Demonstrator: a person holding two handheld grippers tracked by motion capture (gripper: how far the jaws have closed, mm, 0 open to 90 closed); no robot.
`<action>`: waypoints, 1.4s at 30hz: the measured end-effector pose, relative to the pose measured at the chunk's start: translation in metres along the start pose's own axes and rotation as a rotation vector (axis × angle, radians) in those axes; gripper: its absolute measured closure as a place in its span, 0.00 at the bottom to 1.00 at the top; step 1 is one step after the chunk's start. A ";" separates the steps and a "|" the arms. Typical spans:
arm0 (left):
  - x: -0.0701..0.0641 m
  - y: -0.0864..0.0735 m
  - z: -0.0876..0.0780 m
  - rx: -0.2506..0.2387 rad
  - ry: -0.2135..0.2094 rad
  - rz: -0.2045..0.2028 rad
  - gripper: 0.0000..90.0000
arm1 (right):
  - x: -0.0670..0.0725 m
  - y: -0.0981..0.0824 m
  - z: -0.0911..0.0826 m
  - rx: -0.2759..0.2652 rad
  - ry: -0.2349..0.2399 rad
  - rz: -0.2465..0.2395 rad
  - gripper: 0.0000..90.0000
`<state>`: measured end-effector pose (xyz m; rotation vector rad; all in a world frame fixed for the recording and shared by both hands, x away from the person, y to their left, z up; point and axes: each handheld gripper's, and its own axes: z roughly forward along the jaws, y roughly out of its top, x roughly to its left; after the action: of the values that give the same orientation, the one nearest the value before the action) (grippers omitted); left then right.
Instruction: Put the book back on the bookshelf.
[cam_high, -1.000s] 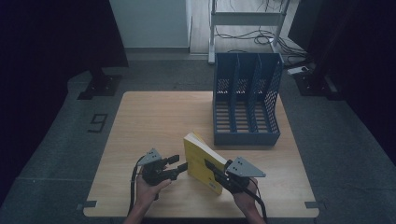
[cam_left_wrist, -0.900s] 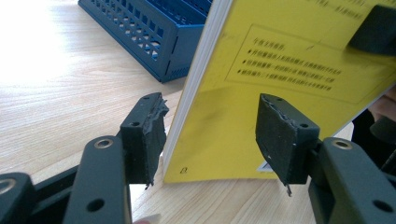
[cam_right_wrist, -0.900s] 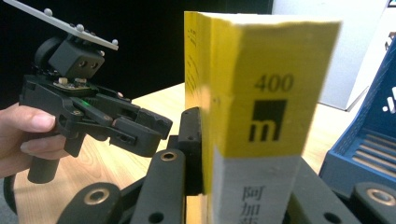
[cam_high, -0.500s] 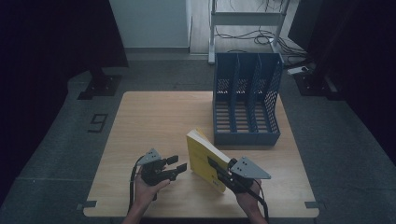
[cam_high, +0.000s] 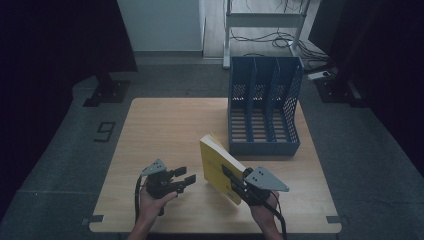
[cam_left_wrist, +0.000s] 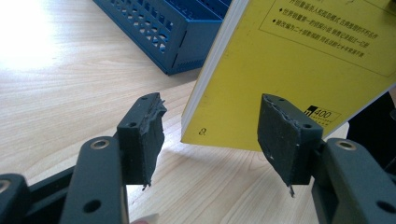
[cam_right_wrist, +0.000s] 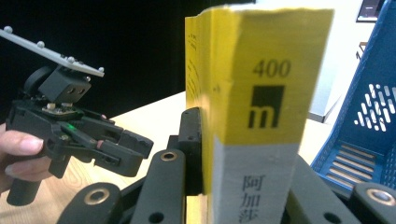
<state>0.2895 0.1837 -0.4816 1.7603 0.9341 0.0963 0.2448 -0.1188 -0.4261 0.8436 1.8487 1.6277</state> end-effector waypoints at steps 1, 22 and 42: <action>0.000 -0.001 -0.001 0.000 0.001 -0.007 0.45 | 0.001 0.001 0.000 0.001 -0.004 0.005 0.83; 0.007 -0.004 -0.011 -0.013 -0.019 -0.058 0.45 | 0.000 0.034 0.004 -0.030 -0.085 0.022 0.83; 0.005 -0.003 -0.012 -0.016 -0.034 -0.045 0.44 | -0.019 0.073 0.006 -0.097 -0.150 0.041 0.83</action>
<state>0.2858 0.1966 -0.4814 1.7201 0.9457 0.0442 0.2693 -0.1236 -0.3549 0.9395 1.6465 1.6187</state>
